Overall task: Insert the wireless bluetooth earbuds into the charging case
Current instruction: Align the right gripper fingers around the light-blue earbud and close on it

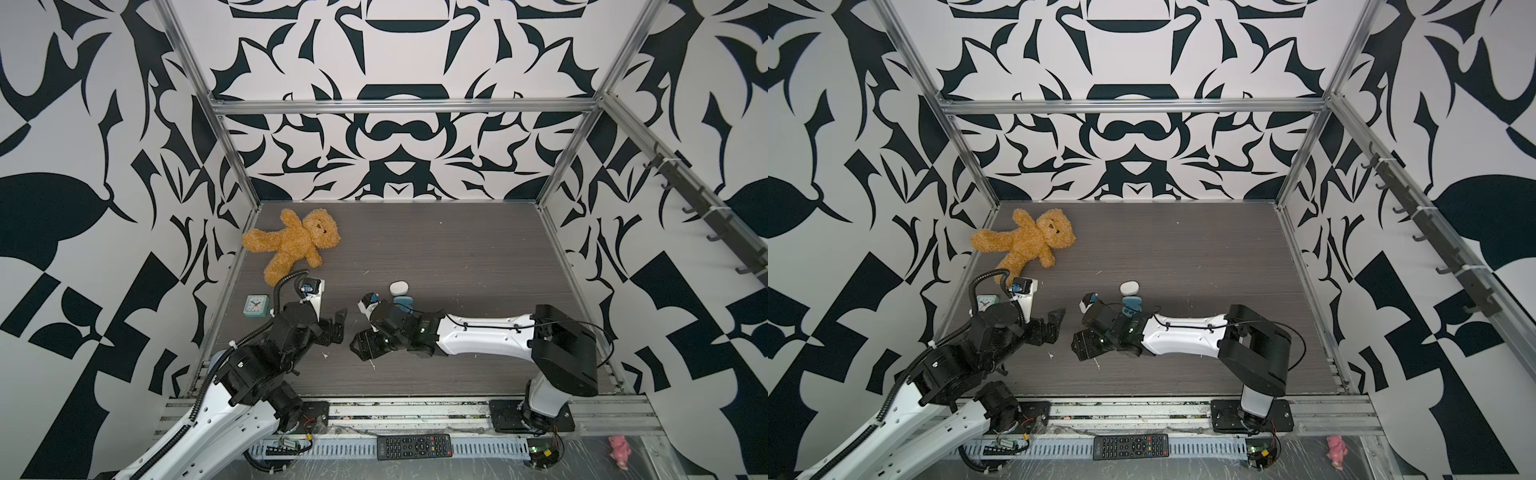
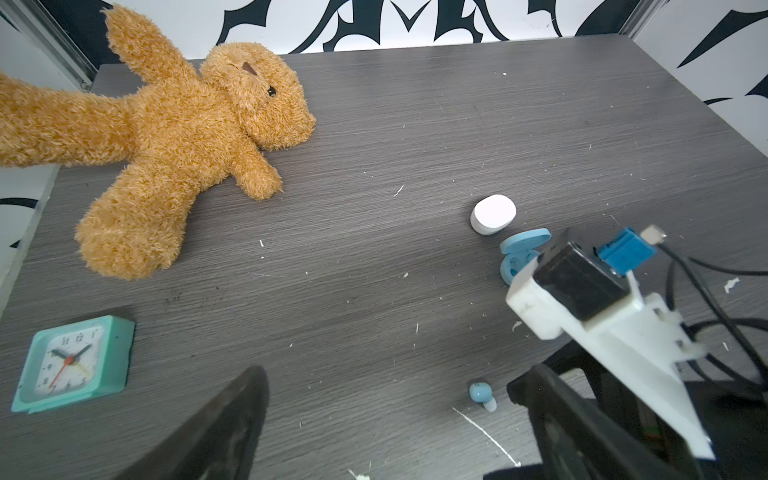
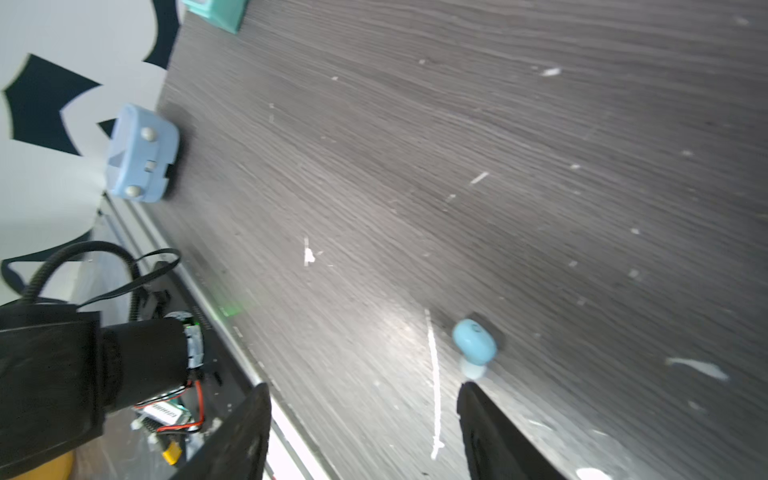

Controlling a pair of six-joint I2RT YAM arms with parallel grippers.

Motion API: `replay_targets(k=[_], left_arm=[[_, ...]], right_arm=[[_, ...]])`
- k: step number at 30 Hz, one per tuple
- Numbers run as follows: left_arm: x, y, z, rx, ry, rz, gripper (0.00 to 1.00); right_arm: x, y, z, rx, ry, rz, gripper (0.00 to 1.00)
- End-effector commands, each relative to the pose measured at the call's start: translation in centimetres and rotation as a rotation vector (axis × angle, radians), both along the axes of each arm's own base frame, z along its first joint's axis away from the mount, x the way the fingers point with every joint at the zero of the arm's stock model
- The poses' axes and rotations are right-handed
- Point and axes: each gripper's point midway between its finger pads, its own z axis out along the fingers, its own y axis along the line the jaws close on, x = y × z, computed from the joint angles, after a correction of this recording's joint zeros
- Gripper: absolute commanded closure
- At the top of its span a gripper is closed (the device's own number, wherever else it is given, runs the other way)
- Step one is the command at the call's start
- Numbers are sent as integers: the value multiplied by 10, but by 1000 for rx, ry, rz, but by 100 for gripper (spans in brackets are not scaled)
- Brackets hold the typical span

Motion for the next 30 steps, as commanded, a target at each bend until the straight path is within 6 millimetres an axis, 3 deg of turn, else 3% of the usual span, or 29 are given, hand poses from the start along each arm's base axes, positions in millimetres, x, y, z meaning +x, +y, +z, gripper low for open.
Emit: replay_targets(k=[1,11,30], left_arm=[[0,0,-2,-4,1,4,1],[0,-1,-2,-4,5,-4,1],[0,-2,-2,-9,4,-10,1]], right_arm=[[12,-11,-9,-48,-1,-36,27],[5,-6,-33,-69,91,-25,29],[-11,13,-43,7,217,-19,30]])
